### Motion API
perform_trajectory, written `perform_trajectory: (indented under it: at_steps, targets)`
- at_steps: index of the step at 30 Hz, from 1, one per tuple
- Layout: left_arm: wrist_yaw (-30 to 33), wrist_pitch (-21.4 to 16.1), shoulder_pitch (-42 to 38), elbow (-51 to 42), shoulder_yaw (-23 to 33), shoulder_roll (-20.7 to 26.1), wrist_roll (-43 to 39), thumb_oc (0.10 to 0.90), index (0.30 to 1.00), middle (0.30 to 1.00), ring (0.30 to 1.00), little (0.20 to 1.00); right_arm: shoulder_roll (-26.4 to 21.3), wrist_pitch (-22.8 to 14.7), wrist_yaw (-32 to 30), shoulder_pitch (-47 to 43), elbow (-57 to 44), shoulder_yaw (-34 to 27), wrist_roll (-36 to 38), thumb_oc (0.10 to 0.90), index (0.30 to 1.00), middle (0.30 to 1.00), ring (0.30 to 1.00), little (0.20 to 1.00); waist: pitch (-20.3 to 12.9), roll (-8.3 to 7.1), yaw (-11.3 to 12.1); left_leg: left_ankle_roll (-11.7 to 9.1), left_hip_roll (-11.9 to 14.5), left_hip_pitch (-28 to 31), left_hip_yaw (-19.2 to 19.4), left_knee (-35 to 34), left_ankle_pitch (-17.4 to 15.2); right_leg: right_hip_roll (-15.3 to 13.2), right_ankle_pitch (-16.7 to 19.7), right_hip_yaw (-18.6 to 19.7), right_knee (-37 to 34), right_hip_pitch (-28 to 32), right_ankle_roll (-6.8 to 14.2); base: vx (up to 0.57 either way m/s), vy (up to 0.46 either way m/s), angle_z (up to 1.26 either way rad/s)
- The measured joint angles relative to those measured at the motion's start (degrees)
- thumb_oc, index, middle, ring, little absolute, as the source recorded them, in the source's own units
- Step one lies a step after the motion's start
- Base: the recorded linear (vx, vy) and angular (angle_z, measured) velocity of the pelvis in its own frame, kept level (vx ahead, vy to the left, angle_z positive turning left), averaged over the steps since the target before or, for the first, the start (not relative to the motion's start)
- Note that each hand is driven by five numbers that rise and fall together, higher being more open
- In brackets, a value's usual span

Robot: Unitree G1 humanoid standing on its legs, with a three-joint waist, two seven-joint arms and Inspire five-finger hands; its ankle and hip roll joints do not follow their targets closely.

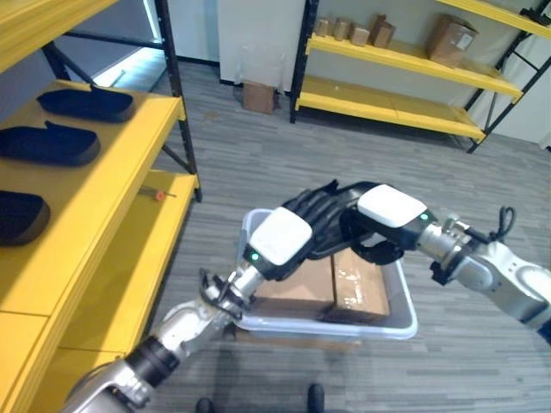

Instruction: Move parts from the plastic box to the shelf.

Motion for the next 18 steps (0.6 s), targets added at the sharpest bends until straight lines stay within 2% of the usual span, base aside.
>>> perform_trajectory:
  at_steps: [10, 11, 12, 13, 18]
  targets:
    - [0.2, 0.7, -2.4, 3.8, -2.0, -1.4, -0.1, 0.9, 1.0, 1.0, 1.0, 1.0, 0.0, 0.8, -0.6, -0.1, 0.0, 1.0, 0.0, 0.4, 0.3, 0.3, 0.3, 0.3, -0.1, -0.2, -0.5, -0.1, 0.1, 0.0, 0.1, 0.0, 0.0, 0.1, 0.0, 0.1, 0.0, -0.1, -0.1, 0.0, 0.0, 0.0]
    - [0.3, 0.8, -2.4, 4.9, -2.1, -2.0, -0.1, 0.782, 0.835, 0.835, 0.835, 0.835, 0.0, 0.8, -0.6, -0.1, 0.0, 1.2, 0.0, 0.4, 0.3, 0.3, 0.3, 0.3, -0.2, -0.27, -0.5, -0.1, 0.1, 0.0, 0.1, 0.0, 0.0, 0.1, -0.1, 0.1, 0.0, -0.1, -0.1, 0.0, 0.0, 0.0]
    - [0.3, 1.0, -2.4, 5.9, -2.1, -2.4, -0.1, 0.555, 0.517, 0.517, 0.517, 0.517, 0.0, 0.7, -0.6, -0.1, 0.0, 1.3, 0.0, 0.4, 0.3, 0.3, 0.3, 0.3, -0.2, -0.34, -0.6, -0.1, 0.1, 0.0, 0.1, 0.0, 0.0, 0.1, -0.1, 0.1, 0.0, -0.1, -0.1, 0.04, 0.0, -0.01]
    - [0.2, 1.2, -2.4, 6.9, -2.1, -2.8, -0.1, 0.4, 0.3, 0.3, 0.3, 0.3, 0.0, 0.6, -0.6, -0.1, 0.0, 1.4, 0.0, 0.4, 0.3, 0.3, 0.3, 0.3, -0.3, -0.41, -0.6, -0.1, 0.1, 0.0, 0.2, 0.0, 0.0, 0.1, -0.1, 0.2, 0.0, -0.1, -0.1, 0.04, 0.001, -0.02]
    - [1.1, 2.4, -2.6, 9.6, -2.6, -3.2, -0.1, 0.4, 0.3, 0.3, 0.3, 0.3, 0.0, -0.2, -0.7, -0.1, -0.5, 1.5, 0.0, 0.4, 0.3, 0.3, 0.3, 0.3, -0.7, -0.96, -0.7, -0.4, 0.2, -0.3, 0.6, 0.0, 0.0, 0.2, -0.1, 0.6, 0.0, -0.7, -0.2, 0.0, -0.001, -0.04]
